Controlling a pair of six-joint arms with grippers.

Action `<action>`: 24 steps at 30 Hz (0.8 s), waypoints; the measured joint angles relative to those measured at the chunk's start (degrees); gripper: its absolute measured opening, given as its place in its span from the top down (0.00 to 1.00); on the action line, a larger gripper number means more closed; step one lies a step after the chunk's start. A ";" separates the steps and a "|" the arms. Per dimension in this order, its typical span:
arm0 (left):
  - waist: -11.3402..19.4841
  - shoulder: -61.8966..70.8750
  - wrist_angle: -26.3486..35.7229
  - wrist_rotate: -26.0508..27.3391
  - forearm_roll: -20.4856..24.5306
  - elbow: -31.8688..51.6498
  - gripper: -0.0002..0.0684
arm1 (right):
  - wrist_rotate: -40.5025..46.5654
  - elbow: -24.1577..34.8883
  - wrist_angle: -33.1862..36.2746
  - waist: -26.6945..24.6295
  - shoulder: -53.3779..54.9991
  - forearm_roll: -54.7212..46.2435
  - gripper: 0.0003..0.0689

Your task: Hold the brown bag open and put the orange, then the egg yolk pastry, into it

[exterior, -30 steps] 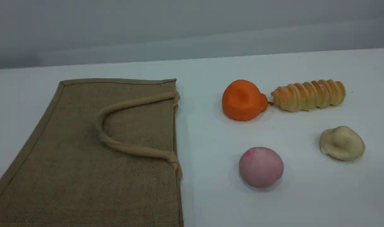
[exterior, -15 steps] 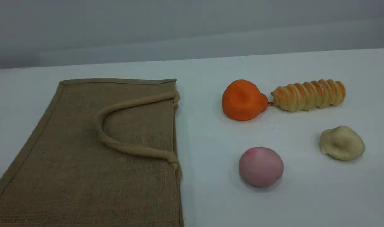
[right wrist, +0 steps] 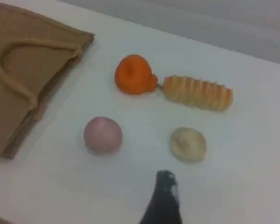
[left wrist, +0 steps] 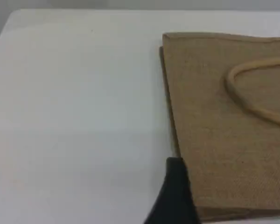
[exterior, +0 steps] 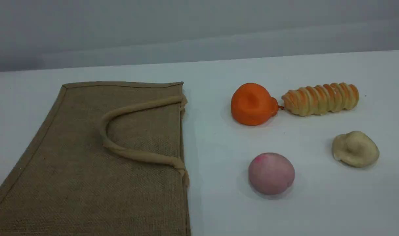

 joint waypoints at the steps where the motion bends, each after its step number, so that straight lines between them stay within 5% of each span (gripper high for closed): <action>1: 0.00 0.00 0.00 0.00 0.00 0.00 0.21 | 0.00 0.00 0.00 0.00 0.00 0.00 0.20; 16: -0.45 0.08 0.00 -0.04 -0.05 0.00 0.21 | 0.00 0.00 0.00 0.00 0.00 0.59 0.20; 24: -1.01 8.64 -2.14 -5.70 2.26 -2.21 0.21 | 3.35 -2.64 -3.34 0.00 3.25 0.66 0.20</action>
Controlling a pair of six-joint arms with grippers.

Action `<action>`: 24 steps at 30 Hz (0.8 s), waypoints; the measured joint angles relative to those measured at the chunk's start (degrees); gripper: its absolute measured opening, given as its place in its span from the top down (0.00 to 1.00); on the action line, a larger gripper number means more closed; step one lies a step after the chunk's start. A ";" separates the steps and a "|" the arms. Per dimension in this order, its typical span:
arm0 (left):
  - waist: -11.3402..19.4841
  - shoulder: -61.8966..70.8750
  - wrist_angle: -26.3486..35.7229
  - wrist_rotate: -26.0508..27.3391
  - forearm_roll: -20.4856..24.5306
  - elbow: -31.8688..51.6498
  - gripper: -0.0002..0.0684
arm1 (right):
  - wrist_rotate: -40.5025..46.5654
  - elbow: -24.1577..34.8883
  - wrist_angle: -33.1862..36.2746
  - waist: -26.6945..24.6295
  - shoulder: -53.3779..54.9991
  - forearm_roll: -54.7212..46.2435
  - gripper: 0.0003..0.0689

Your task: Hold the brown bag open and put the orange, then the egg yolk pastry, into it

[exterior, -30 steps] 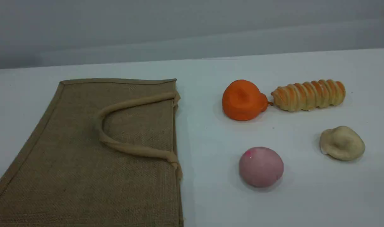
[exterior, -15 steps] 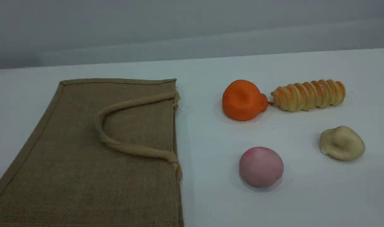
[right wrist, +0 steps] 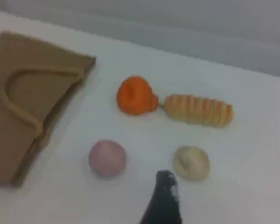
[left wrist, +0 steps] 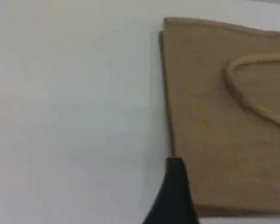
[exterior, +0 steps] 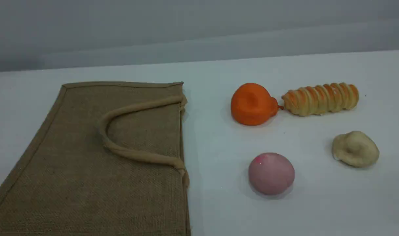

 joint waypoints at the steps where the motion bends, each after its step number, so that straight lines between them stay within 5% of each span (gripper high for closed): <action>1: 0.00 1.60 -0.92 0.00 0.91 -0.78 0.21 | 0.00 -1.04 -0.57 0.00 1.69 0.00 0.20; 14: 0.00 32.29 -5.25 -0.35 0.45 -17.79 0.21 | 0.81 -18.74 -11.00 0.00 31.53 0.17 0.20; 24: 0.00 53.12 -7.50 -0.35 0.30 -27.26 0.21 | 0.81 -25.56 -14.19 -0.05 52.23 0.07 0.20</action>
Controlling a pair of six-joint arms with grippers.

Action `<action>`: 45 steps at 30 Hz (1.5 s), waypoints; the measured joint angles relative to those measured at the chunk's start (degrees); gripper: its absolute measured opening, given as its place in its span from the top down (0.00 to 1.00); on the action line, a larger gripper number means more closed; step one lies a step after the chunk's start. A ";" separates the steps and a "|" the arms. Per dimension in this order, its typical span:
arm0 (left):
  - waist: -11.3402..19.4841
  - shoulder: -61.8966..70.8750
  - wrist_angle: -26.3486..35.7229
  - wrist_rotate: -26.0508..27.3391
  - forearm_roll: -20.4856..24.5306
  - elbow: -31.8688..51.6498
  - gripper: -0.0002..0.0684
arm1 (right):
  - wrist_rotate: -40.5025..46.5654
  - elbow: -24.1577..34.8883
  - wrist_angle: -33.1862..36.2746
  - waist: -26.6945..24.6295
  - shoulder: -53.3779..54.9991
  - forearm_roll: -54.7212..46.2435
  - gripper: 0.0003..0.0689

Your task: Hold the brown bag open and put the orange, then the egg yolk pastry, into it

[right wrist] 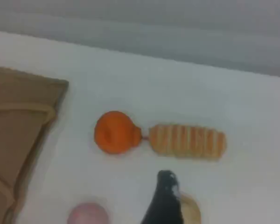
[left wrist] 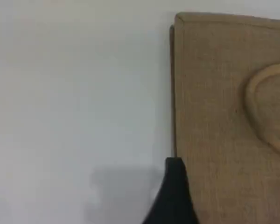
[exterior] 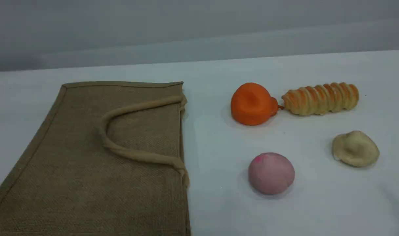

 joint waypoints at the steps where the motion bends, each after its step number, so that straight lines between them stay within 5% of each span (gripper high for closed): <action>1: 0.00 1.61 -0.01 0.00 0.00 -0.73 0.21 | 0.00 -0.43 -0.11 0.00 1.58 -0.13 0.20; 15: 0.00 22.61 -5.10 0.00 -4.56 -7.17 0.21 | 0.06 -1.89 -2.71 0.00 9.99 -0.25 0.20; 30: -8.44 41.01 -10.22 -7.32 -4.75 -12.74 0.21 | 0.32 -1.89 -1.89 0.00 10.87 -0.25 0.20; 45: -10.84 56.21 -11.32 -8.39 -8.86 -17.58 0.21 | 0.32 -1.83 -1.37 0.00 11.65 -0.31 0.20</action>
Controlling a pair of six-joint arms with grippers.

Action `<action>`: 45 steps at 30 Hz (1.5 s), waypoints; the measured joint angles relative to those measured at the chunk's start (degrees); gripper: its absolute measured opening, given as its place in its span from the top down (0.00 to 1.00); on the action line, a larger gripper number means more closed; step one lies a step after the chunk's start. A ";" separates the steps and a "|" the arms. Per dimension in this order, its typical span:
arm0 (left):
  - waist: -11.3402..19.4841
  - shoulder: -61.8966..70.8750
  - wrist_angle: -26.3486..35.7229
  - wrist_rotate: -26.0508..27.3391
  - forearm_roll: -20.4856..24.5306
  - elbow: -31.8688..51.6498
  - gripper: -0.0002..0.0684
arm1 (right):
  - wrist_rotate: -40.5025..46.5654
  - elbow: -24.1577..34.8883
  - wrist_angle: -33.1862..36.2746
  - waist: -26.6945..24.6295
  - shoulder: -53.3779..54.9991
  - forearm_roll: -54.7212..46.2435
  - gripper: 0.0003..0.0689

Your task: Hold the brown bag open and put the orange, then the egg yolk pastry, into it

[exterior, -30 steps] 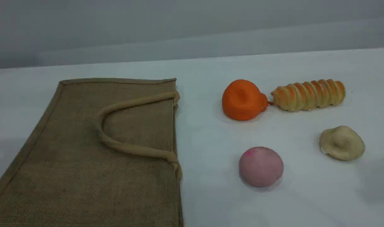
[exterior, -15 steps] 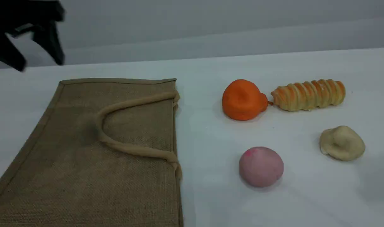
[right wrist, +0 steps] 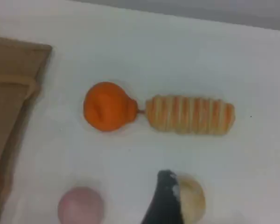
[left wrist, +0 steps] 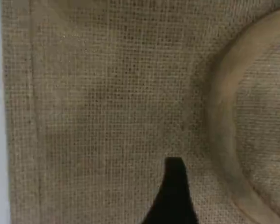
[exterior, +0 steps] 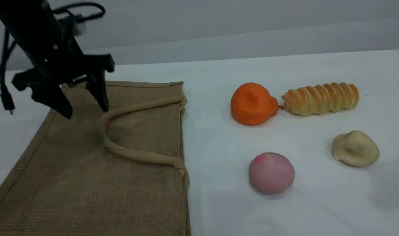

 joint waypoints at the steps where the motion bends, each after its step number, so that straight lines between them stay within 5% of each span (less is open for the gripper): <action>1: 0.00 0.50 -0.12 0.00 0.00 -0.13 0.21 | 0.00 0.00 0.00 0.00 0.00 -0.11 0.20; 30: 0.00 7.08 -5.80 -0.14 -0.38 -0.36 0.23 | 0.00 0.00 0.18 0.00 0.00 -0.19 0.20; 45: 0.00 7.08 -5.67 -0.14 -0.39 -0.36 0.69 | 0.00 0.00 0.18 0.00 0.00 -0.19 0.20</action>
